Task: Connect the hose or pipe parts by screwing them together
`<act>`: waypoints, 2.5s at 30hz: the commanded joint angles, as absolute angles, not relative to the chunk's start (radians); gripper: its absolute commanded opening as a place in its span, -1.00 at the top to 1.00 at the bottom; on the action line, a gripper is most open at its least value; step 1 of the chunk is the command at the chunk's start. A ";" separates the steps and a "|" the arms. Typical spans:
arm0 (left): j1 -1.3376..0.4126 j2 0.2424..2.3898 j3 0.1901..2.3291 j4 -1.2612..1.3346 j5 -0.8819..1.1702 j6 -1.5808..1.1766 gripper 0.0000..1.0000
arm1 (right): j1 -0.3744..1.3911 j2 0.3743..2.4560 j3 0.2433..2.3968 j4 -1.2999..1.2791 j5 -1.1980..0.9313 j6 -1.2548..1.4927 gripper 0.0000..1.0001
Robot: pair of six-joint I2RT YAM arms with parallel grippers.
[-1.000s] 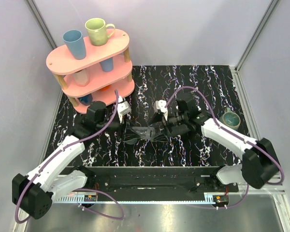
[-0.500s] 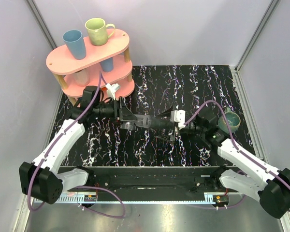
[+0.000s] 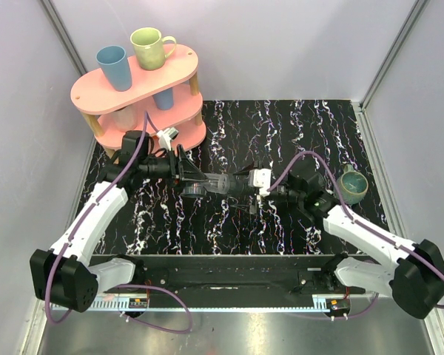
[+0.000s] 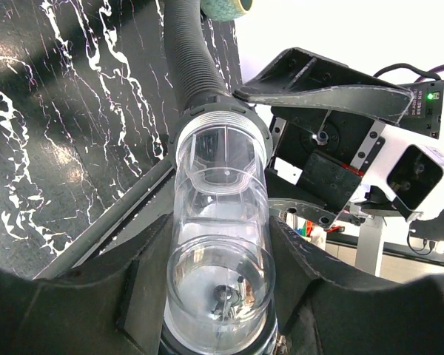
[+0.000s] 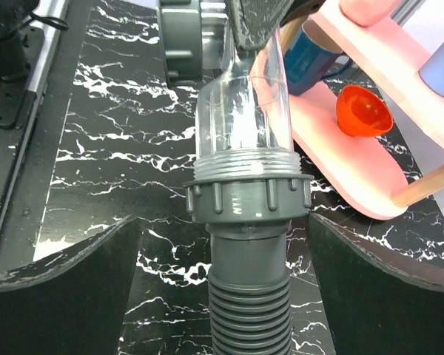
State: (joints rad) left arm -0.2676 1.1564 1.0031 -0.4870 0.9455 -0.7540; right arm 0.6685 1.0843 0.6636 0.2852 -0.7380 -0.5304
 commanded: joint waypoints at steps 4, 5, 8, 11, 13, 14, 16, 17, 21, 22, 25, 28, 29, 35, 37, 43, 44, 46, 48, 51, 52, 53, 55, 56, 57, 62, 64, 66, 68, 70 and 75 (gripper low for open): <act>-0.265 1.147 1.002 -0.445 1.015 -0.801 1.00 | 0.704 1.170 0.767 0.302 -0.736 -0.587 -0.97; -0.265 1.150 1.003 -0.445 1.019 -0.802 1.00 | 0.707 1.178 0.770 0.302 -0.742 -0.588 -0.95; -0.265 1.150 1.011 -0.445 1.022 -0.804 1.00 | 0.730 1.212 0.782 0.308 -0.758 -0.588 -0.89; -0.265 1.150 1.014 -0.439 1.034 -0.804 1.00 | 0.749 1.242 0.798 0.293 -0.781 -0.583 -0.74; -0.265 1.150 1.015 -0.433 1.034 -0.796 1.00 | 0.752 1.255 0.805 0.265 -0.795 -0.575 -0.64; -0.265 1.150 1.012 -0.428 1.034 -0.790 1.00 | 0.752 1.259 0.804 0.261 -0.798 -0.572 -0.60; -0.265 1.146 1.009 -0.391 1.037 -0.755 1.00 | 0.750 1.264 0.811 0.244 -0.805 -0.562 -0.39; -0.265 1.135 1.000 -0.373 1.040 -0.733 1.00 | 0.750 1.269 0.819 0.235 -0.822 -0.525 -0.25; -0.285 1.089 0.969 -0.285 1.005 -0.539 1.00 | 0.730 1.310 0.896 0.209 -0.894 -0.382 0.43; -0.294 1.083 0.974 -0.304 0.976 -0.490 1.00 | 0.723 1.319 0.910 0.209 -0.917 -0.346 0.49; -0.345 1.062 1.009 -0.368 0.887 -0.316 1.00 | 0.675 1.365 0.971 0.212 -1.008 -0.189 0.62; -0.383 1.028 0.979 -0.335 0.880 -0.200 1.00 | 0.635 1.404 1.008 0.224 -1.095 -0.083 0.62; -0.388 1.010 0.950 -0.319 0.888 -0.177 1.00 | 0.629 1.413 1.015 0.225 -1.126 -0.043 0.61; -0.419 0.960 0.916 -0.256 0.919 -0.066 1.00 | 0.609 1.434 1.065 0.135 -0.992 0.017 0.06; -0.419 0.962 0.929 -0.264 0.913 -0.078 1.00 | 0.611 1.398 1.051 0.106 -0.846 -0.026 -0.32; -0.417 0.988 0.934 -0.336 0.890 -0.133 1.00 | 0.611 1.235 0.829 0.340 -0.566 -0.159 -0.63; -0.417 0.992 0.934 -0.336 0.900 -0.164 1.00 | 0.611 1.214 0.810 0.351 -0.577 -0.179 -0.63; -0.417 1.006 0.930 -0.336 0.907 -0.184 1.00 | 0.611 1.206 0.807 0.354 -0.592 -0.199 -0.62; -0.417 1.015 0.936 -0.354 0.900 -0.187 1.00 | 0.611 1.200 0.811 0.362 -0.597 -0.202 -0.62; -0.417 1.040 0.949 -0.393 0.894 -0.172 1.00 | 0.609 1.203 0.821 0.379 -0.607 -0.221 -0.62; -0.417 1.049 0.954 -0.397 0.897 -0.172 1.00 | 0.611 1.203 0.825 0.379 -0.606 -0.238 -0.62; -0.417 1.051 0.953 -0.406 0.896 -0.173 1.00 | 0.611 1.206 0.836 0.376 -0.600 -0.244 -0.62; -0.417 1.055 0.950 -0.405 0.890 -0.178 1.00 | 0.611 1.204 0.847 0.370 -0.589 -0.262 -0.61; -0.417 1.057 0.948 -0.411 0.884 -0.176 1.00 | 0.611 1.204 0.857 0.362 -0.591 -0.268 -0.61; -0.417 1.060 0.948 -0.413 0.879 -0.178 1.00 | 0.611 1.201 0.861 0.361 -0.594 -0.273 -0.61; -0.417 1.080 0.950 -0.425 0.874 -0.183 1.00 | 0.612 1.190 0.870 0.354 -0.627 -0.296 -0.62; -0.419 1.091 0.951 -0.426 0.867 -0.189 1.00 | 0.611 1.189 0.868 0.356 -0.640 -0.301 -0.62; -0.417 1.097 0.953 -0.429 0.858 -0.196 1.00 | 0.611 1.181 0.865 0.350 -0.664 -0.311 -0.65; -0.417 1.106 0.963 -0.442 0.861 -0.199 1.00 | 0.611 1.177 0.858 0.344 -0.669 -0.322 -0.75; -0.419 1.109 0.971 -0.443 0.865 -0.202 1.00 | 0.611 1.178 0.856 0.333 -0.654 -0.340 -0.78; -0.385 1.135 1.008 -0.472 0.862 -0.285 1.00 | 0.611 1.125 0.818 0.256 -0.766 -0.487 -0.84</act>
